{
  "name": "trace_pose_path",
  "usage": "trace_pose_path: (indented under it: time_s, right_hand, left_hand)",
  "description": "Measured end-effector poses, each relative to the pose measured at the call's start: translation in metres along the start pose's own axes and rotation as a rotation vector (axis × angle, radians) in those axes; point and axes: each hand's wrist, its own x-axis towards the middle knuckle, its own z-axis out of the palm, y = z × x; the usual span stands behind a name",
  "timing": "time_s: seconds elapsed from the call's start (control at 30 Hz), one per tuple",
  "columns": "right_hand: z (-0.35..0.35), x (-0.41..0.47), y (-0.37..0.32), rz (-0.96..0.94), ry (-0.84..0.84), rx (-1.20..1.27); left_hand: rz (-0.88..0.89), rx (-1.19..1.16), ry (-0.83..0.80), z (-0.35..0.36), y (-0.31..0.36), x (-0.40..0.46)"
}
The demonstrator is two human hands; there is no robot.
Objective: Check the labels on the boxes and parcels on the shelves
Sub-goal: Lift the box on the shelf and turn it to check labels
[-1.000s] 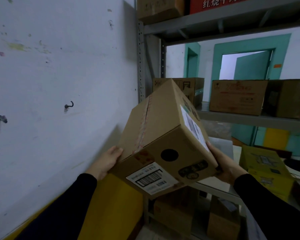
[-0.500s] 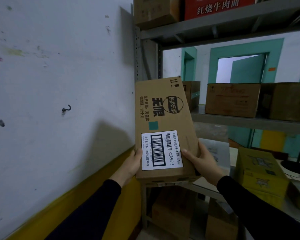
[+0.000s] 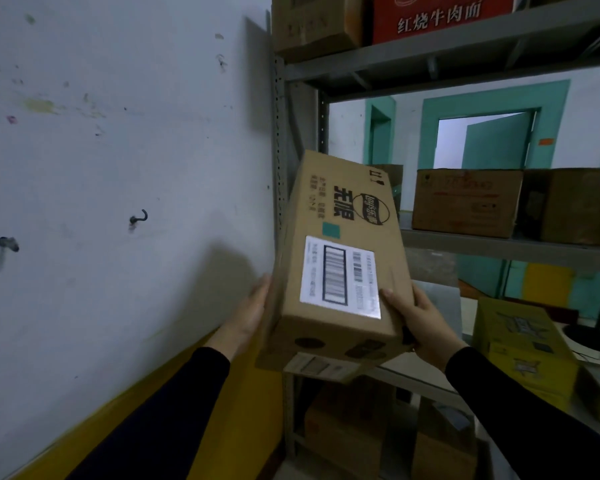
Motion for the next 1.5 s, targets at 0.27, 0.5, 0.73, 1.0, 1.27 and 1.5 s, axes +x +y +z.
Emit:
trace_pose_path:
  time_s: [0.27, 0.5, 0.73, 1.0, 1.27, 1.5]
  right_hand:
    - [-0.022, 0.0, 0.005, 0.12, -0.094, 0.142]
    - [-0.006, 0.012, -0.017, -0.099, 0.024, -0.366]
    - [0.016, 0.006, -0.032, 0.284, -0.141, -0.339]
    - [-0.013, 0.01, -0.004, 0.316, -0.044, -0.069]
    - [-0.027, 0.005, -0.003, 0.292, -0.084, 0.084]
    - [0.009, -0.006, -0.018, -0.036, 0.063, -0.414]
  left_hand:
    - [-0.22, -0.204, 0.055, -0.056, -0.033, 0.004]
    - [-0.112, -0.259, 0.156, -0.05, -0.037, 0.001]
    - [-0.025, -0.122, 0.149, -0.037, -0.043, 0.006]
    - [-0.046, -0.198, 0.24, -0.04, -0.019, 0.011]
    - [-0.234, -0.419, 0.08, -0.056, -0.029, 0.003]
    - [-0.08, -0.394, 0.209, -0.034, -0.018, 0.008]
